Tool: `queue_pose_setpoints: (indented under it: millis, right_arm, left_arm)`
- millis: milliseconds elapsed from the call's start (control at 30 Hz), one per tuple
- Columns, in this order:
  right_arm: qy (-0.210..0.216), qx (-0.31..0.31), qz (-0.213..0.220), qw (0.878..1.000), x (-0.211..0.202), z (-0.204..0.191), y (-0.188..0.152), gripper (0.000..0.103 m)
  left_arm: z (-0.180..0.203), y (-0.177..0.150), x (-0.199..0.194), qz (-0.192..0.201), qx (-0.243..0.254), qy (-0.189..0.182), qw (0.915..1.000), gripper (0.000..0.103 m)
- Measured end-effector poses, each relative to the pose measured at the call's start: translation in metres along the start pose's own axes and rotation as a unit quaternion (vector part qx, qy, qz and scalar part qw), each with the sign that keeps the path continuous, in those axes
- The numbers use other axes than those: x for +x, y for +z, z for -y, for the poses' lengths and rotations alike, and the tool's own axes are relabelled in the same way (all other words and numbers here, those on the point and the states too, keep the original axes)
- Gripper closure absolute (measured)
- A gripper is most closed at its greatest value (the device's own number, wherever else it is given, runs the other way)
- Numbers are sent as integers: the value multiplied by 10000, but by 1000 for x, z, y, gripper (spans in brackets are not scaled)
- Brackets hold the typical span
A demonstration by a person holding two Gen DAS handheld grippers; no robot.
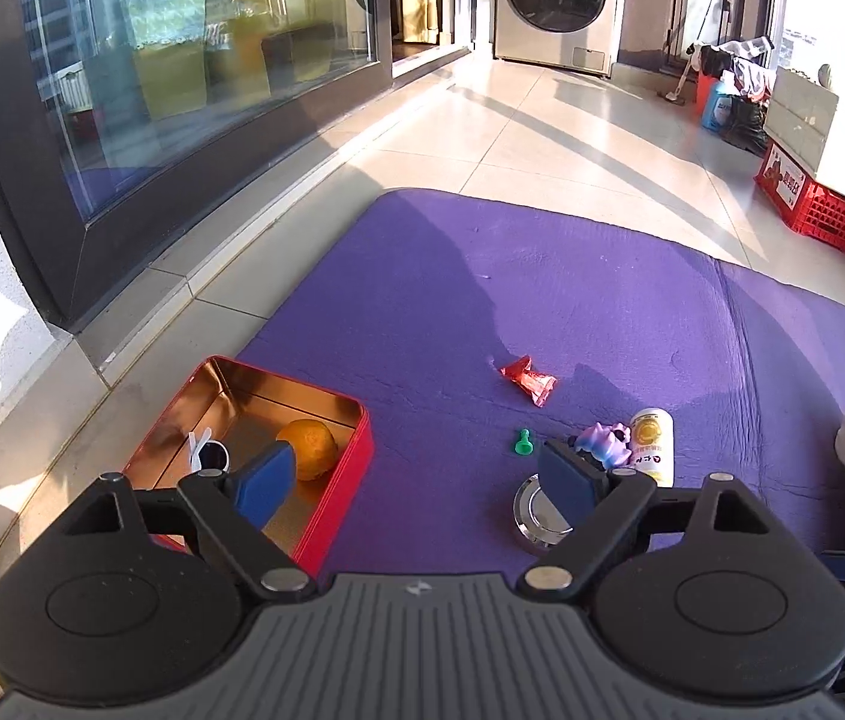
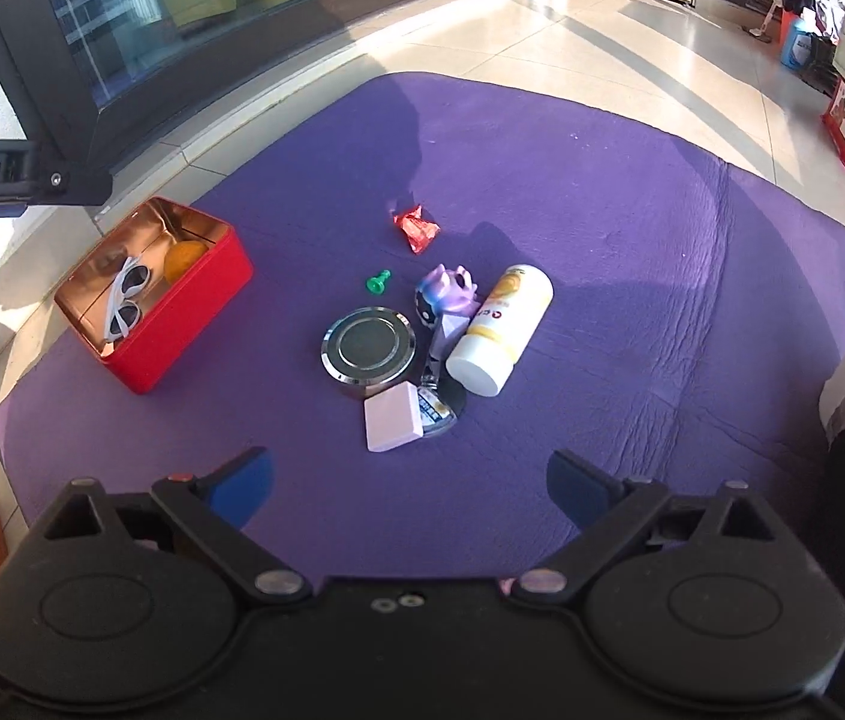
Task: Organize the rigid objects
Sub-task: 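Withdraw both grippers from the tin back toward the items, then grasp the pink chalk with the right gripper while the left gripper grasps the pink eraser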
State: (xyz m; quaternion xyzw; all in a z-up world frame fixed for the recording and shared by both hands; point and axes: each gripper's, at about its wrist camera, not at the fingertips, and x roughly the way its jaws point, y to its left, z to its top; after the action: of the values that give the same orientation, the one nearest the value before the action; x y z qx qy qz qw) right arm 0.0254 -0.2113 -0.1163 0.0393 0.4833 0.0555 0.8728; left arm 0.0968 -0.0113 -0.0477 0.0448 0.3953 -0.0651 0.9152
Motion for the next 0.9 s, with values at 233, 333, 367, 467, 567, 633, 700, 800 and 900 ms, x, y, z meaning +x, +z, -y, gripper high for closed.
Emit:
queue_pose_setpoints:
  millis: [233,333,367,467,567,633,700,800,900]
  right_arm:
    - [-229,518,-364,9977,27,29,-36,7]
    - [-254,667,-593,9957,41,39,-48,10]
    - [-266,718,-671,9948,46,42,-50,11]
    - [-152,979,-877,9912,58,50,-56,14]
    - [-12,1204,-1062,9870,71,54,-58,20]
    - [60,1338,-1208,9836,79,56,-60,23]
    - [97,1403,-1286,9817,87,56,-60,26]
    - [174,1418,-1346,9805,96,54,-58,28]
    - [194,1379,-1430,9799,104,51,-57,35]
  left_arm:
    - [44,-22,47,-613,-112,-141,9980,15]
    - [60,-31,67,-808,-202,-263,9962,15]
    - [67,-36,75,-900,-229,-300,9952,15]
    - [78,-48,94,-1136,-273,-376,9924,15]
    - [85,-59,113,-1339,-305,-395,9897,15]
    - [88,-63,123,-1435,-324,-436,9882,15]
    - [92,-66,135,-1546,-341,-449,9864,15]
    - [93,-70,153,-1731,-507,-504,9823,15]
    - [91,-73,170,-1884,-742,-551,9777,15]
